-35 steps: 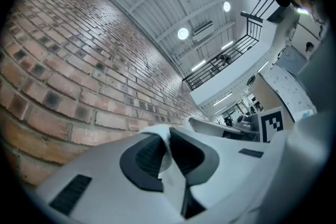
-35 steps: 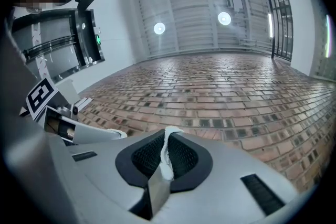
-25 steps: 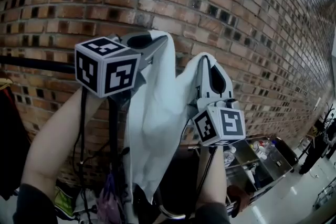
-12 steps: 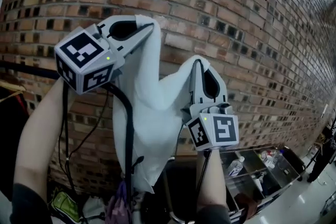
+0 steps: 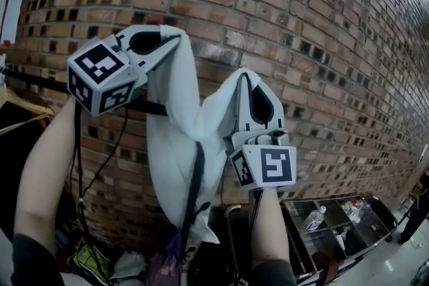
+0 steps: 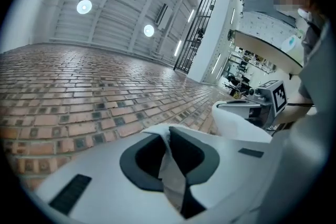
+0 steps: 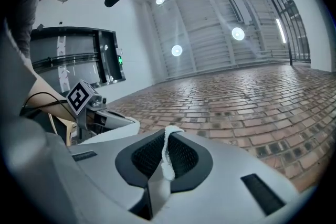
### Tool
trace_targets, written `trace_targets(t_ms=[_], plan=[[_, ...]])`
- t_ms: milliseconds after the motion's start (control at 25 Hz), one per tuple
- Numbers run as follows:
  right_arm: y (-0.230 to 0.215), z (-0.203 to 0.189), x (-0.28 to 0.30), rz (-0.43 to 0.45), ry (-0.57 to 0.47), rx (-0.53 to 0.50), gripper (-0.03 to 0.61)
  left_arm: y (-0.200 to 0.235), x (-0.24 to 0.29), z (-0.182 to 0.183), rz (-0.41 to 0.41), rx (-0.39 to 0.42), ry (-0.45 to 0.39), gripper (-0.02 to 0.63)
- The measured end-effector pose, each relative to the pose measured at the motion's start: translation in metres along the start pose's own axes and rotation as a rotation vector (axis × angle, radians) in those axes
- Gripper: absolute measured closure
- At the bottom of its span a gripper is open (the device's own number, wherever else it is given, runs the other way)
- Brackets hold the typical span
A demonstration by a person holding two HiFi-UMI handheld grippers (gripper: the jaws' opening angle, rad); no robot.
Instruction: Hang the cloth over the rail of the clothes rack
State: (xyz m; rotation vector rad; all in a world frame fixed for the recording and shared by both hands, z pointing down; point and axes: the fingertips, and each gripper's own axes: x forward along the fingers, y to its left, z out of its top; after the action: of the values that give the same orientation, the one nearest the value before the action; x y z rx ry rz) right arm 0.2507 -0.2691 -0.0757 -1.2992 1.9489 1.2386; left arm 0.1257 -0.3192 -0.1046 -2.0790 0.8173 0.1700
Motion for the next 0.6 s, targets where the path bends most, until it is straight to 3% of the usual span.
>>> trace_targets(t_ms=[120, 600], plan=[[0.021, 0.003, 0.012, 0.007, -0.01, -0.023, 0.538, 0.017, -0.016, -0.009, 0.022, -0.009, 0.008, 0.575], [0.071, -0.002, 0.04, -0.033, 0.016, 0.036, 0.538, 0.074, -0.065, -0.049, 0.119, -0.256, 0.049, 0.575]])
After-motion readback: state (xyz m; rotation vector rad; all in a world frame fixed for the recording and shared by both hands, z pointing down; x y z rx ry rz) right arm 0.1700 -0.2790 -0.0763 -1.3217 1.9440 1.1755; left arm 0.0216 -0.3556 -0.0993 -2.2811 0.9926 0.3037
